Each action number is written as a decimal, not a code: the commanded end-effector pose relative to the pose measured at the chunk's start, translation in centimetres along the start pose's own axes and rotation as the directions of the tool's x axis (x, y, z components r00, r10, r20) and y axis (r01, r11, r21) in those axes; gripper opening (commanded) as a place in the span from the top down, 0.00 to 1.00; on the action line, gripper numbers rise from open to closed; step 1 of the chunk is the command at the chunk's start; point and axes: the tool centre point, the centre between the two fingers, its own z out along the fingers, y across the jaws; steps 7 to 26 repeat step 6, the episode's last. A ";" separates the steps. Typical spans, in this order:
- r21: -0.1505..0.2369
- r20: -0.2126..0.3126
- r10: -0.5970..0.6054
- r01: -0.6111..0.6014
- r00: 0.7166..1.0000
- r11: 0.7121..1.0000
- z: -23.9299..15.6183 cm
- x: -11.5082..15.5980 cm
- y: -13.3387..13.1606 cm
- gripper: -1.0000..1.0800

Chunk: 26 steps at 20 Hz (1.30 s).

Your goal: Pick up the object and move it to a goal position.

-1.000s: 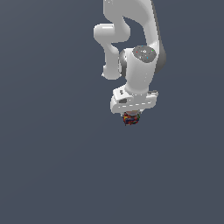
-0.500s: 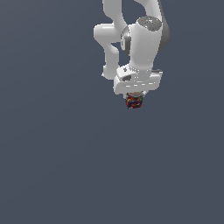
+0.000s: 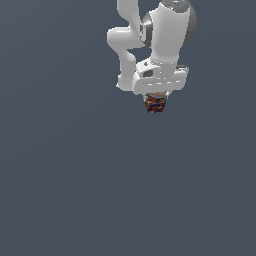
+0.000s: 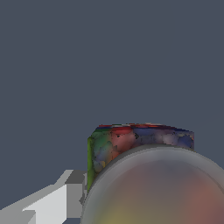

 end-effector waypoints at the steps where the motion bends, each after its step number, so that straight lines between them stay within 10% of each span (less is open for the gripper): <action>1: 0.000 -0.003 0.000 0.000 1.000 1.000 -0.6 -0.3 -0.2 1.00; 26: 0.001 -0.003 0.000 0.000 1.000 1.000 -0.8 -0.5 -0.3 1.00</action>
